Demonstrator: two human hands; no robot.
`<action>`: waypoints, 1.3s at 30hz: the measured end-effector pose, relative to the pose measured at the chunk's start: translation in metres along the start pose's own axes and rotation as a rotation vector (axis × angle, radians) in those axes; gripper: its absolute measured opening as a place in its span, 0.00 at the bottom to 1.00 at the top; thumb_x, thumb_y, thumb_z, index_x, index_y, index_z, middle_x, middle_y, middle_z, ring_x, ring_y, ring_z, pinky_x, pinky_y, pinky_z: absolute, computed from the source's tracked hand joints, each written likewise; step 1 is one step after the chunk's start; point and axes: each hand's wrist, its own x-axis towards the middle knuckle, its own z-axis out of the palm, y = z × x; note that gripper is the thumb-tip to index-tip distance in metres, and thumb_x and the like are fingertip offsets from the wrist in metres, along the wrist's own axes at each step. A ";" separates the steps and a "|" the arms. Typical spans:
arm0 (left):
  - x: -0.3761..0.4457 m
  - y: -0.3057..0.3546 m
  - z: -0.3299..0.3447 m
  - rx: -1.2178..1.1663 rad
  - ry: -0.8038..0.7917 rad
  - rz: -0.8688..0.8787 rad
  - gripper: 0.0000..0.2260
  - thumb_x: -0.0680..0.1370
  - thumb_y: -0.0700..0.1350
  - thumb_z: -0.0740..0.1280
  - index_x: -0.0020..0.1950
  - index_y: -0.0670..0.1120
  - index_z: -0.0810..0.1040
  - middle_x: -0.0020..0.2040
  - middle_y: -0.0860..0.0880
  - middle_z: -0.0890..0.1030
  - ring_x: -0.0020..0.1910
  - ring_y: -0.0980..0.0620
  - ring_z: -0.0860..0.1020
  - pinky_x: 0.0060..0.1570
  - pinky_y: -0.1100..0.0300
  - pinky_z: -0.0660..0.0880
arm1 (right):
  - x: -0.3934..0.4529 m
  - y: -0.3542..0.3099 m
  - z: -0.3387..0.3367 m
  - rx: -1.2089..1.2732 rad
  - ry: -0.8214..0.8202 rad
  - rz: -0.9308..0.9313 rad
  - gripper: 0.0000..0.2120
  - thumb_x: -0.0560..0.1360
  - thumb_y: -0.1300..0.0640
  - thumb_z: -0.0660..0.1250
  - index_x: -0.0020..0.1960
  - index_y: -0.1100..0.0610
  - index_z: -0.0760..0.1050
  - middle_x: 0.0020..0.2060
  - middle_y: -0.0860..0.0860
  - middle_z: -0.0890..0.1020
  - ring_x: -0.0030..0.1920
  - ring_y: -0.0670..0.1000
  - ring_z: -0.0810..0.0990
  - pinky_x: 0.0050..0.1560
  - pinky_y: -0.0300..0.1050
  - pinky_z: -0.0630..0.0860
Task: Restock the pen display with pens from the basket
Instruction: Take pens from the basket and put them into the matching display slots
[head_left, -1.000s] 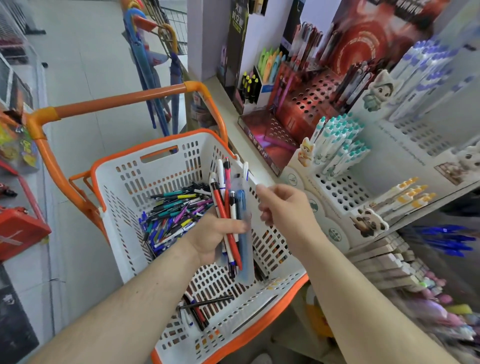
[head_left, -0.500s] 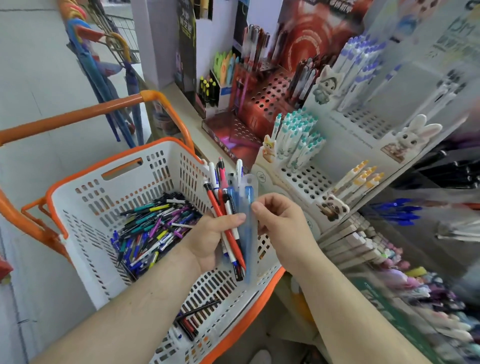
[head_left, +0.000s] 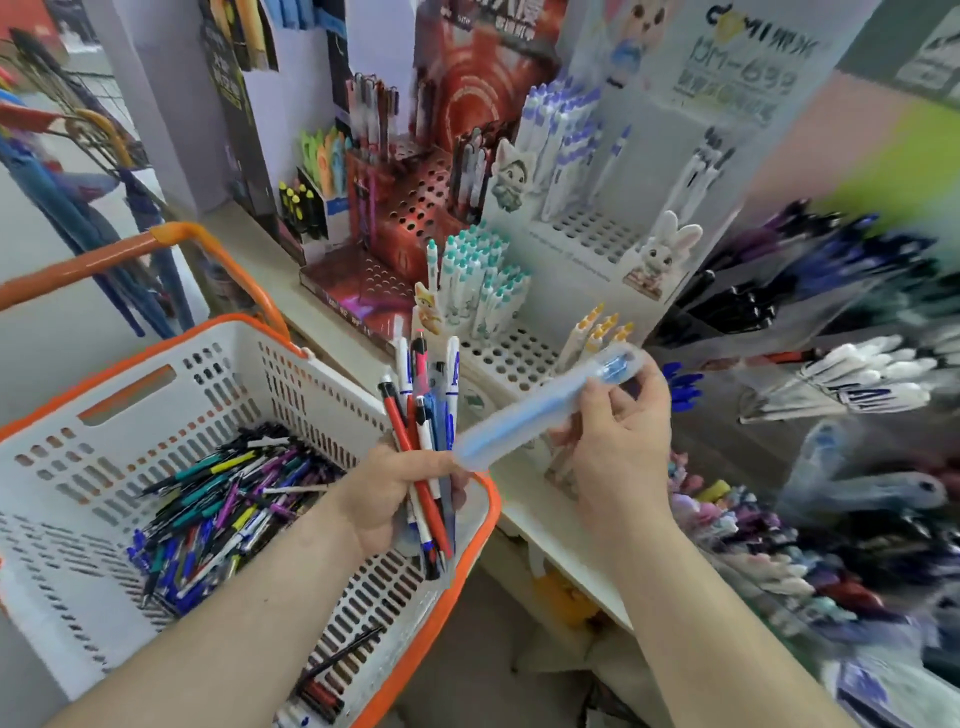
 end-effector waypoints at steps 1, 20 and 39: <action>0.004 -0.002 0.007 -0.038 -0.025 -0.010 0.10 0.66 0.37 0.69 0.46 0.38 0.77 0.30 0.43 0.77 0.28 0.48 0.78 0.31 0.58 0.78 | 0.001 -0.002 -0.009 -0.015 0.025 -0.039 0.17 0.83 0.62 0.60 0.71 0.53 0.65 0.41 0.52 0.81 0.32 0.44 0.78 0.34 0.37 0.77; 0.054 -0.049 0.192 0.094 -0.068 -0.085 0.13 0.66 0.38 0.71 0.49 0.38 0.77 0.31 0.44 0.76 0.30 0.46 0.76 0.32 0.57 0.80 | 0.010 -0.053 -0.193 0.016 0.278 -0.191 0.05 0.81 0.61 0.65 0.54 0.52 0.75 0.44 0.57 0.81 0.32 0.49 0.82 0.35 0.37 0.78; 0.061 -0.068 0.250 0.203 -0.081 0.052 0.06 0.75 0.31 0.65 0.44 0.41 0.79 0.33 0.44 0.77 0.32 0.47 0.77 0.36 0.54 0.79 | 0.050 -0.070 -0.270 -0.725 0.171 -0.296 0.15 0.79 0.56 0.65 0.36 0.59 0.81 0.28 0.55 0.81 0.27 0.50 0.73 0.33 0.45 0.72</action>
